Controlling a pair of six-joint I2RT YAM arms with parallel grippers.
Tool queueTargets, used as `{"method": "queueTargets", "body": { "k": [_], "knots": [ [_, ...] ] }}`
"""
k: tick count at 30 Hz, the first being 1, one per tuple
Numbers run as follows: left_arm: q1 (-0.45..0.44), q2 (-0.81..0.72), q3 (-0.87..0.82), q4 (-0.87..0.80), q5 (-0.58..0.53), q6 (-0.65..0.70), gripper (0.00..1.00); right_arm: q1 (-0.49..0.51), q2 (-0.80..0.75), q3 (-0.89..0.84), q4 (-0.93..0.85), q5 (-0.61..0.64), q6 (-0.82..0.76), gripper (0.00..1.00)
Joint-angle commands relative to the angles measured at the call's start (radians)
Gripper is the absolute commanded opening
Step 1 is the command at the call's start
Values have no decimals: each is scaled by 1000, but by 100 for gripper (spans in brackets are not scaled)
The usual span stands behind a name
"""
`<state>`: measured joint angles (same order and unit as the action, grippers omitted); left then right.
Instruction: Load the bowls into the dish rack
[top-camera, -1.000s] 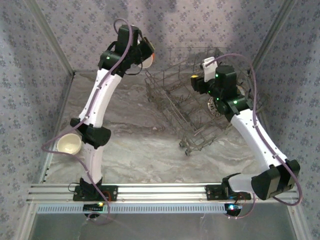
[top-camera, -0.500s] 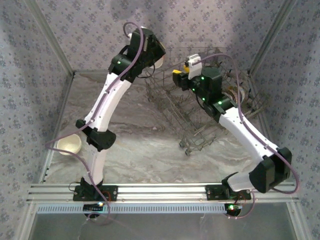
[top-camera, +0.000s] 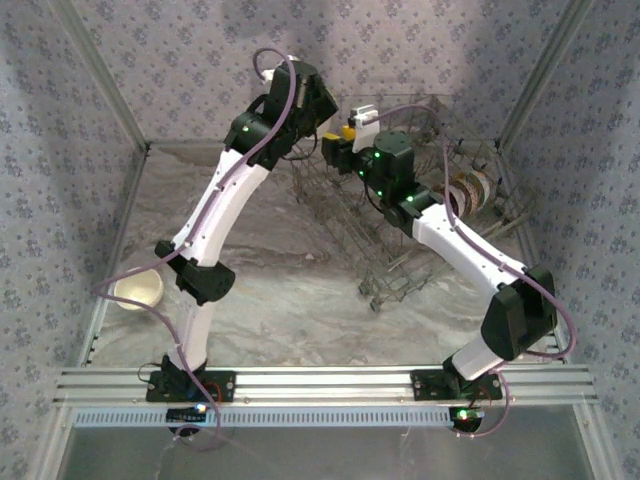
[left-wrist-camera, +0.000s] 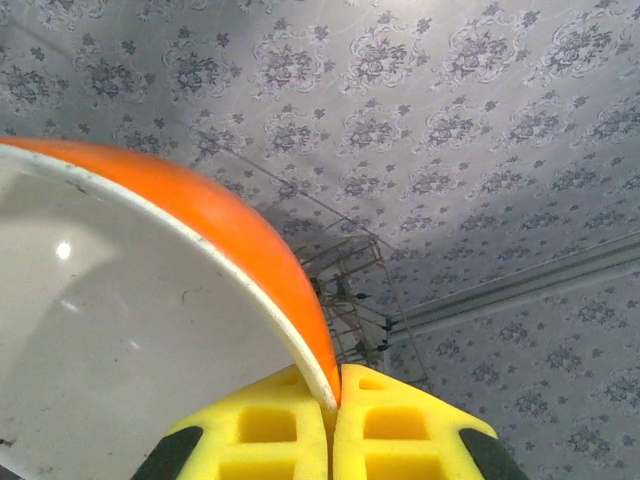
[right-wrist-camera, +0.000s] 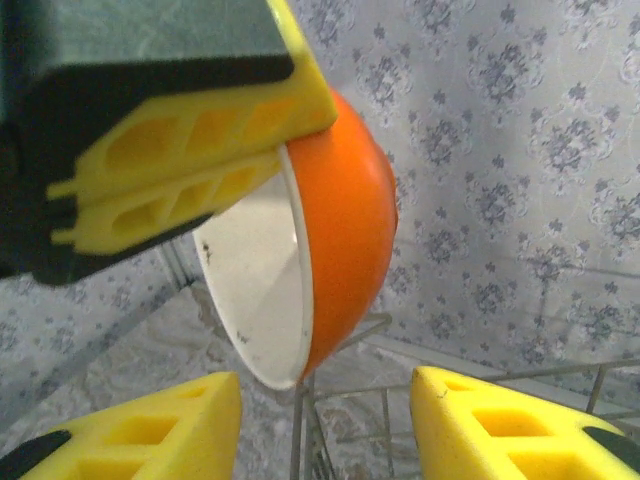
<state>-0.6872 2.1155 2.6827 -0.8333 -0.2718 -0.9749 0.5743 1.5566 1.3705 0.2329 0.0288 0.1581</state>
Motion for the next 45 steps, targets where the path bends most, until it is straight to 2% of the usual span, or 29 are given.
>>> {"method": "queueTargets", "body": {
  "k": [1,6,15,23,34,40,45],
  "knots": [
    [-14,-33,40,50,-48,-13,0,23,32,20,110,106,48,48],
    [-16,-32,42,55,-60,-47,0,50,81,28,163,227,70,47],
    [-20,-31,45,54,-79,-67,0,59,151,49,262,349,165,41],
    [-23,-28,45,48,-104,-103,0,101,185,66,325,459,146,33],
    [-25,-34,45,42,-106,-123,0,116,237,122,352,498,98,17],
    [-26,-32,45,42,-104,-127,0,124,248,142,363,499,64,1],
    [-26,-29,45,44,-93,-133,0,129,249,149,363,502,38,0]
  ]
}}
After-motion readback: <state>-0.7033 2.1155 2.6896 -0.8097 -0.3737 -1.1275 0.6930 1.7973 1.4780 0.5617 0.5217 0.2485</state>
